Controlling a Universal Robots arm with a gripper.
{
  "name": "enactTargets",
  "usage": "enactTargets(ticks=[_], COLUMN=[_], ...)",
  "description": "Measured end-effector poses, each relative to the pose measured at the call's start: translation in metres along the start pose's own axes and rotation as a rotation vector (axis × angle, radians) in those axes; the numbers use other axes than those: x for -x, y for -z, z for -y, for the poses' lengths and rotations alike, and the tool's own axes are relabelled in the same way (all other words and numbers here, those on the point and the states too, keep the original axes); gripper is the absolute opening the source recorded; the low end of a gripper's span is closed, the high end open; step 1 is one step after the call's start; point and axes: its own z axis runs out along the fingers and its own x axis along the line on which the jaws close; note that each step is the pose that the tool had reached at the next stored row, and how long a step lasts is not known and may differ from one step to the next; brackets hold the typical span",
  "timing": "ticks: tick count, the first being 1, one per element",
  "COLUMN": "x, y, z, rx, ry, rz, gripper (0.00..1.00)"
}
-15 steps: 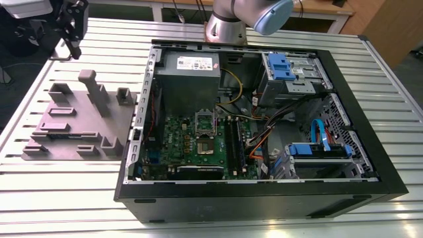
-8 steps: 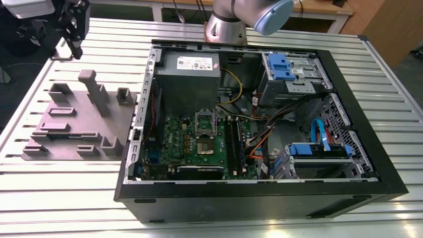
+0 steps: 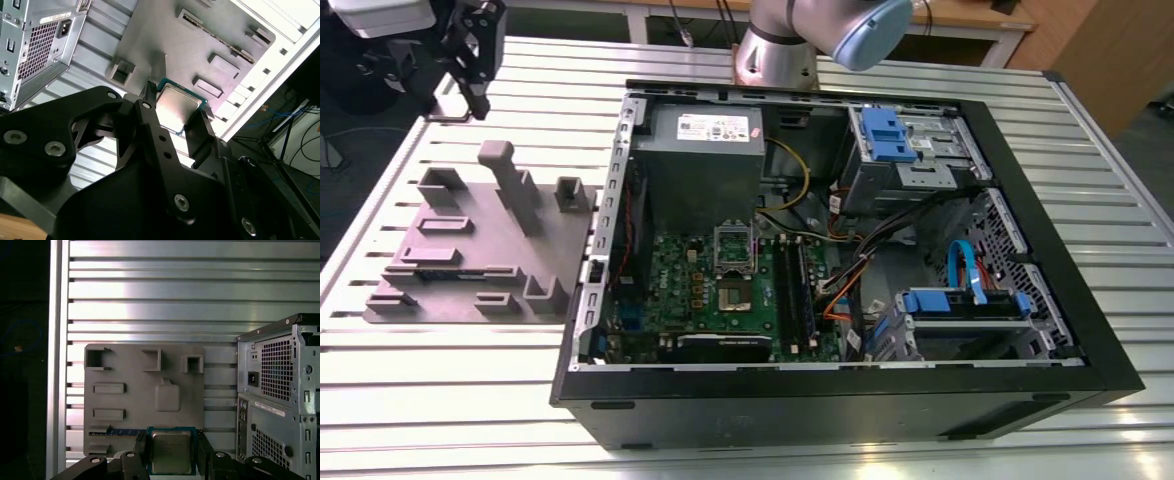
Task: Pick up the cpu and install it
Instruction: 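Pick up the cpu and move it towards the insertion slot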
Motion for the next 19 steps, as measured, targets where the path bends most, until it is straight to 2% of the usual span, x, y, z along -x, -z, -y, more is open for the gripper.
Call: enactTargets(ticks=[19], x=[0.0058], y=[0.0001], z=[0.0000], rx=[-0.0001], ry=[0.000], rz=[-0.0001], gripper=[0.47])
